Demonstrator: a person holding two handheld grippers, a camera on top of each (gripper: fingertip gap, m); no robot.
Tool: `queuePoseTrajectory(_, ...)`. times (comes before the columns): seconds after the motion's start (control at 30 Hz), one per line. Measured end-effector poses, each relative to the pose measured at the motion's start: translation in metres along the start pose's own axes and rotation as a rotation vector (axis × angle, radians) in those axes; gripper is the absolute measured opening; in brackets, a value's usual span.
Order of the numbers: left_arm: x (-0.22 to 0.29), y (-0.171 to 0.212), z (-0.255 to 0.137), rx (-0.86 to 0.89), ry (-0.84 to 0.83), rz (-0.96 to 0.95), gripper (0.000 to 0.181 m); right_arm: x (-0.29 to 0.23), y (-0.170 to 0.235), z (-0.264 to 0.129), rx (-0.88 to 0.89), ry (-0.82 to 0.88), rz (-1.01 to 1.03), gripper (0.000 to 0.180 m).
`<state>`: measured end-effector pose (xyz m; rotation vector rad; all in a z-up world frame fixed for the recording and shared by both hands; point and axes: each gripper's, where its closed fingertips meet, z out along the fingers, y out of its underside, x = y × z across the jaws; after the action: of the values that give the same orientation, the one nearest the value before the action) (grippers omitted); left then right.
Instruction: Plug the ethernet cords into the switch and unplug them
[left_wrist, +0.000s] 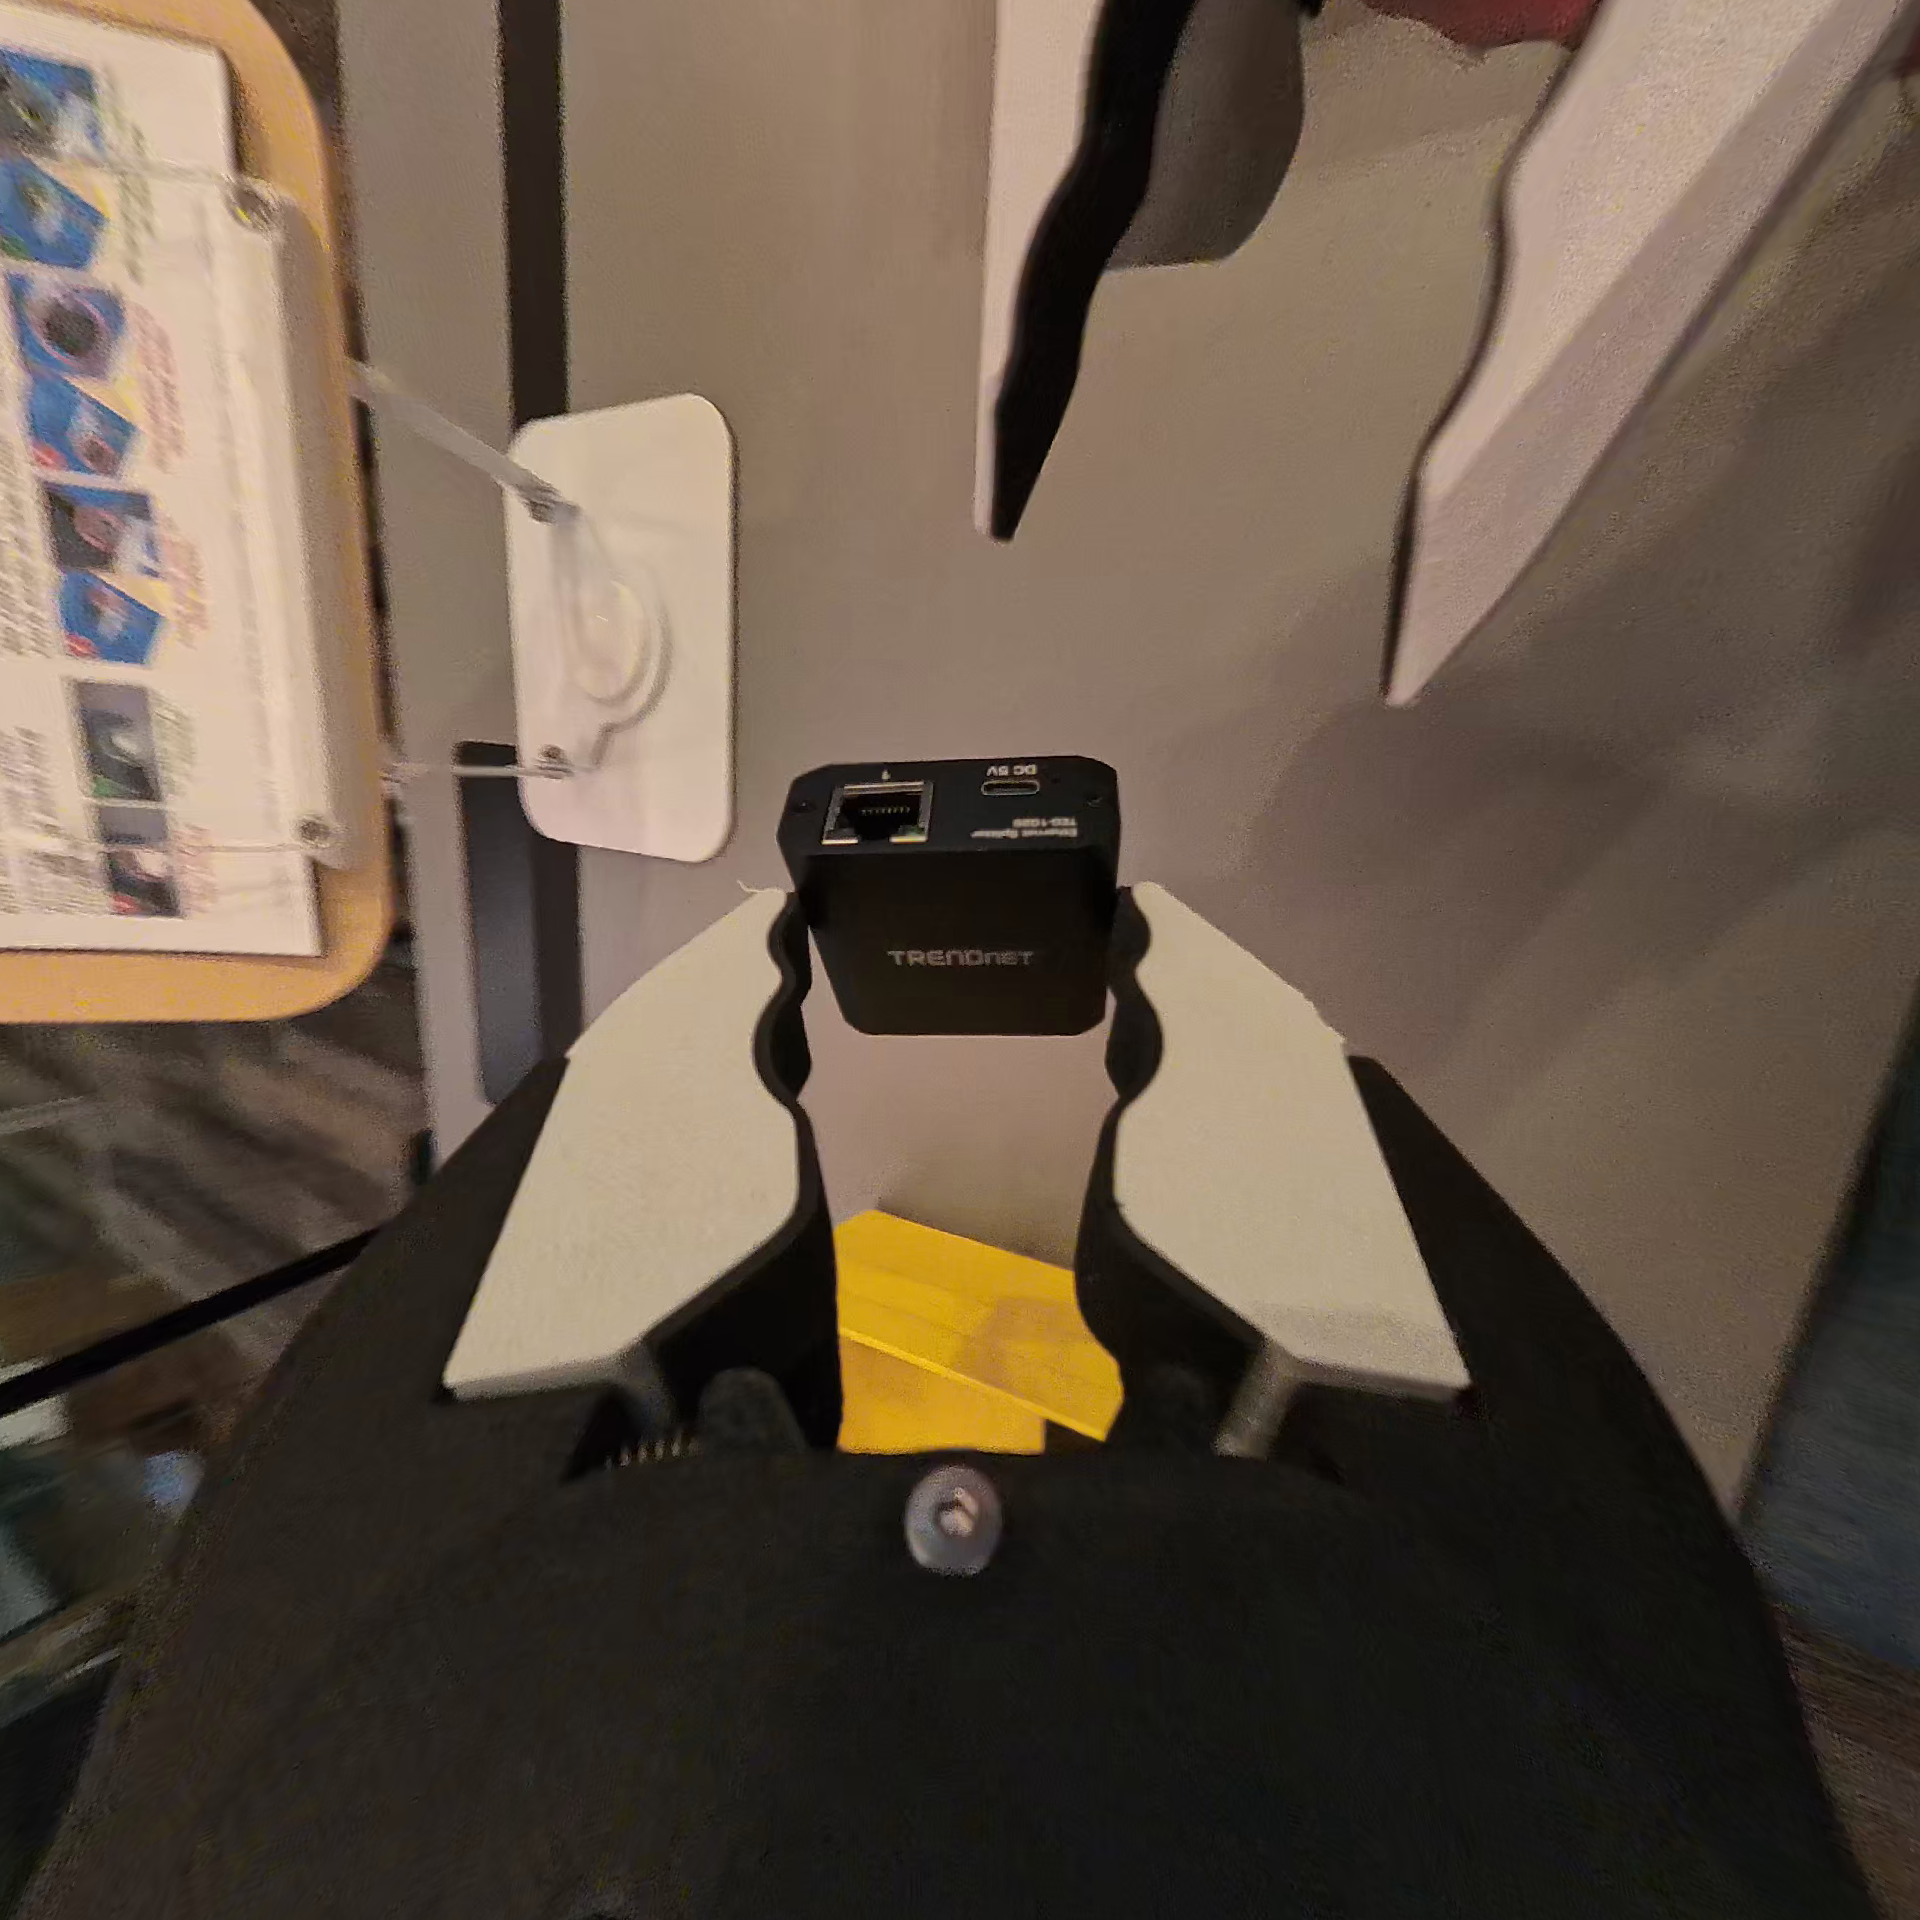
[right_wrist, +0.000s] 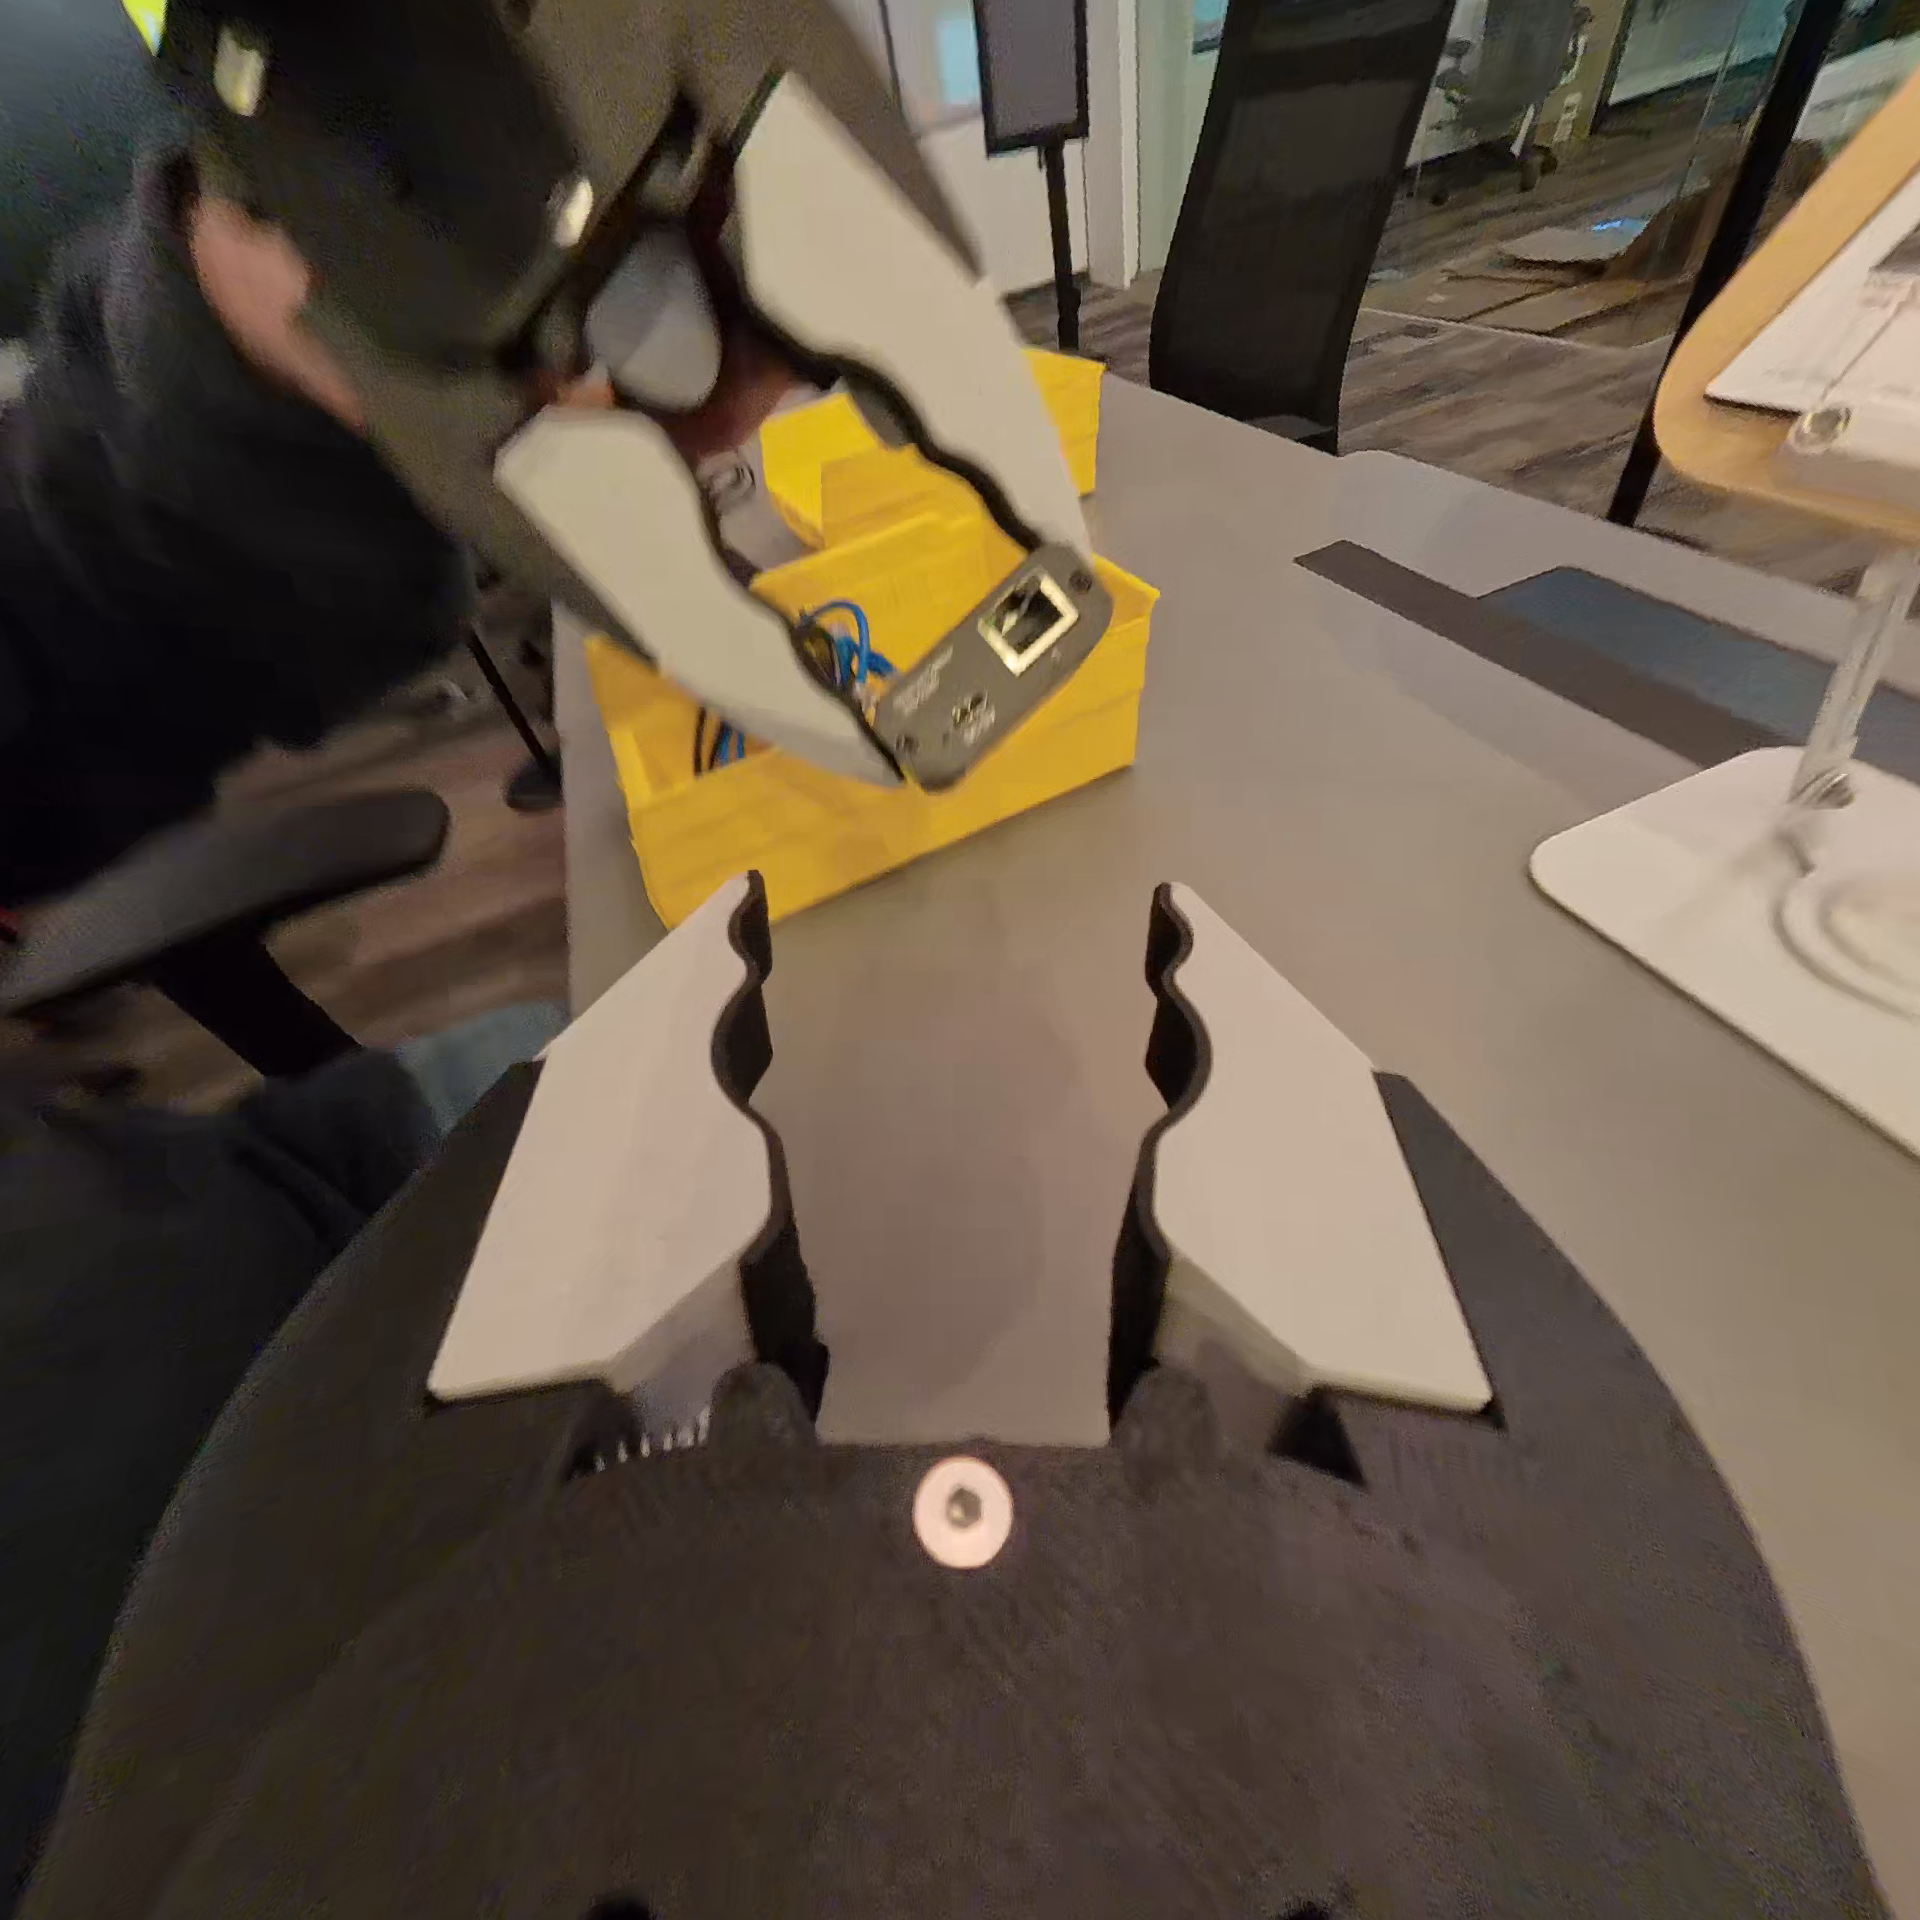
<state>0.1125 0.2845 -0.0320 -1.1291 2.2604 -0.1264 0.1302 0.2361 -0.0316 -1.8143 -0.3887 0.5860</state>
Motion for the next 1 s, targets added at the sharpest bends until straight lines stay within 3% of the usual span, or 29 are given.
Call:
queuePoseTrajectory(0.1,0.001,-0.013,0.006,-0.008,-0.105,0.072,0.055,0.010,-0.006,-0.001,0.058,-0.011,0.149,0.068)
queuePoseTrajectory(0.27,0.017,-0.031,0.017,-0.006,-0.118,0.141,0.055,0.011,0.003,0.006,0.053,-0.059,0.233,0.061)
queuePoseTrajectory(0.33,0.024,-0.037,0.023,-0.013,-0.117,0.165,0.055,0.011,0.007,0.011,0.045,-0.074,0.266,0.055)
queuePoseTrajectory(0.43,0.028,-0.043,0.030,-0.035,-0.157,0.205,0.055,0.013,0.011,0.015,0.045,-0.103,0.323,0.031)
queuePoseTrajectory(0.53,0.030,-0.046,0.035,-0.032,-0.203,0.228,0.055,0.017,0.017,0.014,0.029,-0.113,0.322,0.026)
queuePoseTrajectory(0.63,0.035,-0.044,0.032,-0.008,-0.170,0.211,0.048,0.020,0.029,0.012,-0.062,-0.041,0.182,0.022)
queuePoseTrajectory(0.77,0.032,-0.045,0.020,0.066,-0.122,0.143,0.053,0.021,0.034,0.004,-0.217,0.057,-0.126,0.022)
queuePoseTrajectory(0.87,0.031,-0.041,0.020,0.079,-0.080,0.126,0.055,0.014,0.025,-0.003,-0.246,0.037,-0.272,0.022)
queuePoseTrajectory(1.0,0.048,-0.047,0.020,0.240,0.138,-0.006,0.054,0.000,0.011,-0.014,-0.186,-0.049,-0.346,0.022)
